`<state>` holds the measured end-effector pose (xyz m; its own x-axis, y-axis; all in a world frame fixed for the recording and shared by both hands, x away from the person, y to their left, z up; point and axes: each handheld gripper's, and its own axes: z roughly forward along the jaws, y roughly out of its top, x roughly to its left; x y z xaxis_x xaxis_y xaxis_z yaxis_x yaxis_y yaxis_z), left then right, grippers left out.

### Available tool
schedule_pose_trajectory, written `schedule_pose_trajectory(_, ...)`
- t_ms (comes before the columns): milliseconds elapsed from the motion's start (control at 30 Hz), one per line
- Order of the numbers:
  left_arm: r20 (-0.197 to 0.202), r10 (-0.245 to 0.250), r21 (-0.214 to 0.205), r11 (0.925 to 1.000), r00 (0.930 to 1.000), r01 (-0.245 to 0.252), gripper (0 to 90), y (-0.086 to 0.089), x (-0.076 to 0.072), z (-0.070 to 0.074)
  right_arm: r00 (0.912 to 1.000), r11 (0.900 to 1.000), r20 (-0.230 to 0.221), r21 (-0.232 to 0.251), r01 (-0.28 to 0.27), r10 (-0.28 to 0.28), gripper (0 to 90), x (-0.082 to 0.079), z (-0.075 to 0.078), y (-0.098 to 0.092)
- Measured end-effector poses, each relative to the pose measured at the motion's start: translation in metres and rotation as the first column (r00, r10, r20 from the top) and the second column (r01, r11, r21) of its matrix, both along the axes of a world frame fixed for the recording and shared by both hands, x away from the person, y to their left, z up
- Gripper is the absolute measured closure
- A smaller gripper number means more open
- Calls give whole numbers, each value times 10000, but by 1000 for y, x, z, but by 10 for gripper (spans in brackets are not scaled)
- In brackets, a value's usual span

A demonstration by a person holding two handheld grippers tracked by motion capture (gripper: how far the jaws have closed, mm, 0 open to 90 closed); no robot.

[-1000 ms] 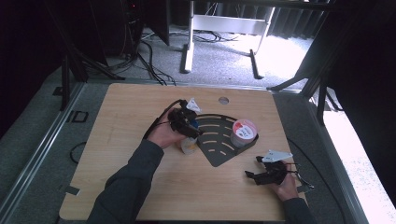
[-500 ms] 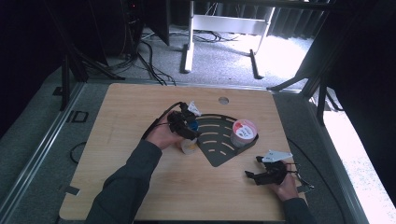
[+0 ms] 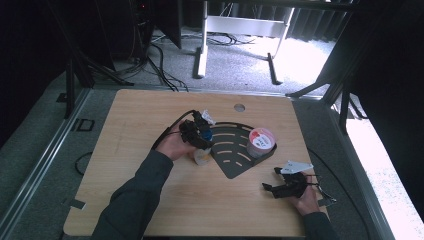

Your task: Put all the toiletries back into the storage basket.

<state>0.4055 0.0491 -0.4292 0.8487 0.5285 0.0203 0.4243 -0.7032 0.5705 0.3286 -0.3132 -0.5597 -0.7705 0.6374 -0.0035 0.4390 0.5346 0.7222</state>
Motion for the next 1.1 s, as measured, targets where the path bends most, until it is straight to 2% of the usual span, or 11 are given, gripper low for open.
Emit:
schedule_pose_trajectory(133,-100,-116,29,9999,9999,116,546,-1,-2,1,10000,10000,3,-2,1,-1,163,0,0,0)
schedule_pose_trajectory(233,-346,-237,-99,9997,9991,234,547,-2,-3,1,10000,10000,2,-2,1,-1,163,0,0,0)
schedule_pose_trajectory(567,-271,-282,45,9996,9992,284,512,-5,-5,1,10000,10000,20,-6,-7,8,163,0,0,0)
schedule_pose_trajectory(767,-255,-309,379,9988,9992,319,429,-7,-4,-3,10000,10000,5,-3,0,0,163,0,0,0)
schedule_pose_trajectory(900,-234,-395,657,9970,9989,410,416,-8,-4,-6,10000,10000,4,-2,2,-2,163,0,0,0)
schedule_pose_trajectory(1100,-177,-599,1290,9897,9980,617,411,-12,-5,-10,10000,10000,3,-2,0,0,163,0,0,0)
